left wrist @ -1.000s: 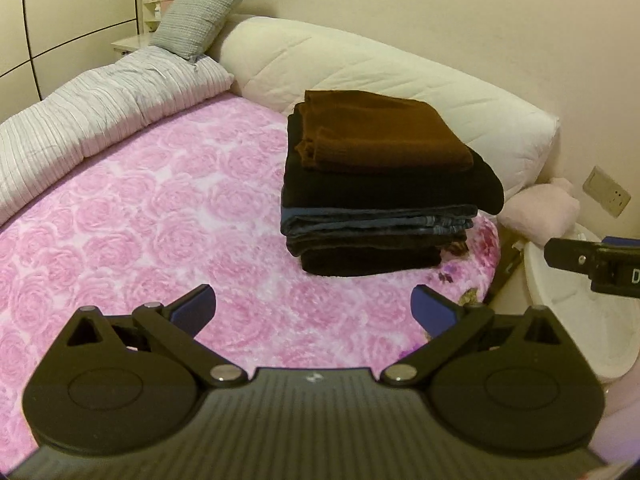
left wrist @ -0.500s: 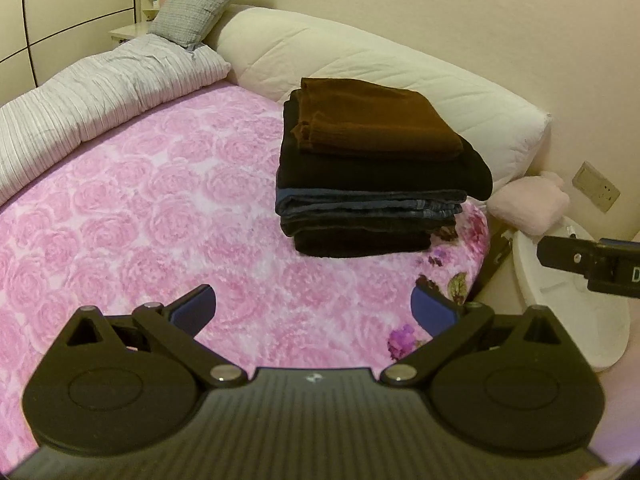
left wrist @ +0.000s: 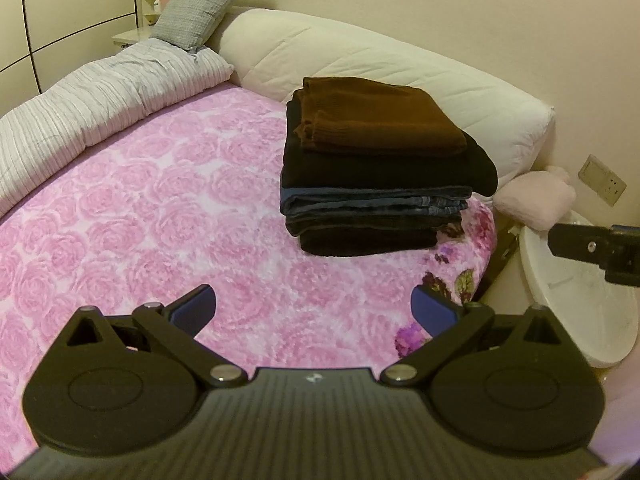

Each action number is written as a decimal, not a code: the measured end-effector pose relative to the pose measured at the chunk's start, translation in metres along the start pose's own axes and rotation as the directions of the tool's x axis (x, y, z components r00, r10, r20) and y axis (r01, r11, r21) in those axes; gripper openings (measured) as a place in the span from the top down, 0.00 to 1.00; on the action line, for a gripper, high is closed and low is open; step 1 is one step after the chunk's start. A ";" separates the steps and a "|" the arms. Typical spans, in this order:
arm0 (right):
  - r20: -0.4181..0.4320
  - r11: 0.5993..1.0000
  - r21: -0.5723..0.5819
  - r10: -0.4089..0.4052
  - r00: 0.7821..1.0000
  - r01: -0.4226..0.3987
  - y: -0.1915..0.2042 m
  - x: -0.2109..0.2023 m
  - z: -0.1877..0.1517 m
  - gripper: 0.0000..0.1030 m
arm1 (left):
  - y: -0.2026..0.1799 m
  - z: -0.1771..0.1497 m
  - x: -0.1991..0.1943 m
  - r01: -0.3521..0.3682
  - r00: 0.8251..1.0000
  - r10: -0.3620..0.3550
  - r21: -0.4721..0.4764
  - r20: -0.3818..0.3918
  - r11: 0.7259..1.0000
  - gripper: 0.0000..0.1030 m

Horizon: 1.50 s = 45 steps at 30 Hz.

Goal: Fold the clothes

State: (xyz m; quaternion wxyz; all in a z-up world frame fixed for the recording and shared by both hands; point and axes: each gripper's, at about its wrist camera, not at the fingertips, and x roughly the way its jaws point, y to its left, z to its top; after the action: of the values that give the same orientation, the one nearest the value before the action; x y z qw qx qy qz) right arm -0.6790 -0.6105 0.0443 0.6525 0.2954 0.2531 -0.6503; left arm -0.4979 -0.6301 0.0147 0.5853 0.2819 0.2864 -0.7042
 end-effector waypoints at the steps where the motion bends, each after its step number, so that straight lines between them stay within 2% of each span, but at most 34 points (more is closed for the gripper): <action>1: 0.002 1.000 -0.003 0.000 1.000 0.000 0.000 0.000 0.000 0.14 | 0.000 0.000 0.000 -0.001 1.000 0.001 0.001 0.001 1.000 0.01; 45: -0.011 1.000 0.000 0.000 1.000 0.000 0.002 0.002 0.001 0.14 | -0.003 0.004 0.004 -0.005 1.000 0.004 0.042 0.017 0.999 0.01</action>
State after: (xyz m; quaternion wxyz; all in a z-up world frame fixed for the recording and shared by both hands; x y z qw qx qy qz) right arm -0.6768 -0.6129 0.0434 0.6513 0.2988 0.2566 -0.6486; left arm -0.5014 -0.6349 0.0146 0.5832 0.2889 0.2662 -0.7111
